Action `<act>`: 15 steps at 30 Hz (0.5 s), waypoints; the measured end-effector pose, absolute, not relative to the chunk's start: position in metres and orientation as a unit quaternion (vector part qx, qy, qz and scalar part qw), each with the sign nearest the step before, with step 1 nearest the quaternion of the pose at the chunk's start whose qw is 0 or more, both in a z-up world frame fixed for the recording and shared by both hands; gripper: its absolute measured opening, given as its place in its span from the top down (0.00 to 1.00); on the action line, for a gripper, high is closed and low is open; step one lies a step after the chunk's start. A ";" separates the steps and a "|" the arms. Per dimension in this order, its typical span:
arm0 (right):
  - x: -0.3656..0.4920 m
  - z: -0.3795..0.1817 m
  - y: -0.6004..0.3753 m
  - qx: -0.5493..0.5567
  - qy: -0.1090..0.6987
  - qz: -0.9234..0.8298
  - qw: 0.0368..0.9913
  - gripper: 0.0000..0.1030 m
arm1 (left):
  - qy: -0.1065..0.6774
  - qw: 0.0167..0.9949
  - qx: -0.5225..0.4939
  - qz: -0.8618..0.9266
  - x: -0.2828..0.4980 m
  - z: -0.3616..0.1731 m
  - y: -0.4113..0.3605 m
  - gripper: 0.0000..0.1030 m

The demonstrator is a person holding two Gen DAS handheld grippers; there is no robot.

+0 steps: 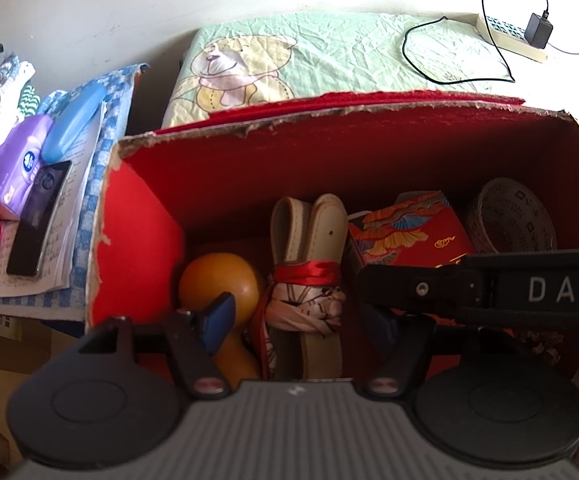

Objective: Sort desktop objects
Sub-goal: 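Hold the gourd upright in the box with the right tool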

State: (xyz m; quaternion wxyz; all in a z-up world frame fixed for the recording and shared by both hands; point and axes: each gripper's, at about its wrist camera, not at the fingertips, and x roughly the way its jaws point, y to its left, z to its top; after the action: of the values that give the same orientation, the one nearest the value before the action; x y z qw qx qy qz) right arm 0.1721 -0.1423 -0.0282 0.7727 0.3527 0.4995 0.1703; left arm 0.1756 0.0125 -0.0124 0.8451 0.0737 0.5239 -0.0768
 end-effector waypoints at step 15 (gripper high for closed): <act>0.170 -0.027 -0.142 0.349 0.492 0.168 0.779 0.68 | 0.524 0.843 0.073 -0.093 0.177 -0.013 0.010 0.23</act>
State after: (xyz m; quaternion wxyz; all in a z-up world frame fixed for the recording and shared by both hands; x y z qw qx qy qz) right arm 0.1701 -0.1419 -0.0268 0.7794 0.3490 0.4925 0.1678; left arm 0.1771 0.0104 -0.0132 0.8432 0.0734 0.5244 -0.0932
